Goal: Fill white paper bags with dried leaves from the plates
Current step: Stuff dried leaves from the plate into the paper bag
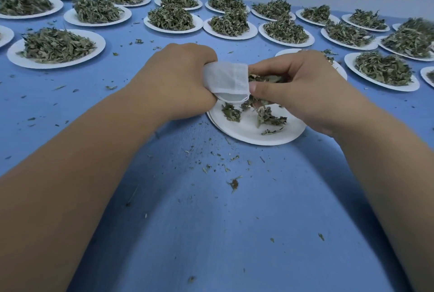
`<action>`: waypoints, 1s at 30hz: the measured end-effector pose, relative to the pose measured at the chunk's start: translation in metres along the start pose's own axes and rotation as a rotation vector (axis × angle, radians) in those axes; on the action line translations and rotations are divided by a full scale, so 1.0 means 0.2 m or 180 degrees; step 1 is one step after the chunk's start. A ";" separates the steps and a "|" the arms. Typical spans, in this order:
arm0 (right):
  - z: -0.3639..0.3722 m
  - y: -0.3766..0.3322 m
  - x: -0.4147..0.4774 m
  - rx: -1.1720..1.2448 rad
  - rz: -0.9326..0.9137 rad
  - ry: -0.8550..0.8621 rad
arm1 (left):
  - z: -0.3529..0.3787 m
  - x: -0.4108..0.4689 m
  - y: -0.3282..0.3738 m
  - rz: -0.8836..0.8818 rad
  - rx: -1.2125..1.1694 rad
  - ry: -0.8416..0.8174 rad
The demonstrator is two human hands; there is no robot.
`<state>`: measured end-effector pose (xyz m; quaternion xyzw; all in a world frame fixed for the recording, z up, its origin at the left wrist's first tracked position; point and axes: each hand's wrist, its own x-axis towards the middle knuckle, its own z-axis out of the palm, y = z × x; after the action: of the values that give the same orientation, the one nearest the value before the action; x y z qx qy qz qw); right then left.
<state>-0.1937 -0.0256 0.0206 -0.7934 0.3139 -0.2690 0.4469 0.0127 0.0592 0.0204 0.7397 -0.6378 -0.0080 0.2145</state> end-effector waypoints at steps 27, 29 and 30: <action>-0.08 -0.02 -0.01 0.0360 -0.0094 -0.0220 | 0.06 -0.02 0.06 0.0355 -0.0169 0.0105; -0.08 -0.03 -0.02 0.0383 -0.0117 -0.0160 | 0.06 -0.02 0.06 0.0383 -0.0150 0.0156; -0.07 -0.03 -0.02 0.0421 -0.0126 -0.0131 | 0.06 -0.03 0.06 0.0398 -0.0171 0.0168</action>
<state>-0.2046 -0.0286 0.0316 -0.7735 0.2704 -0.2815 0.4993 -0.0030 0.0594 0.0123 0.6923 -0.6764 0.0078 0.2512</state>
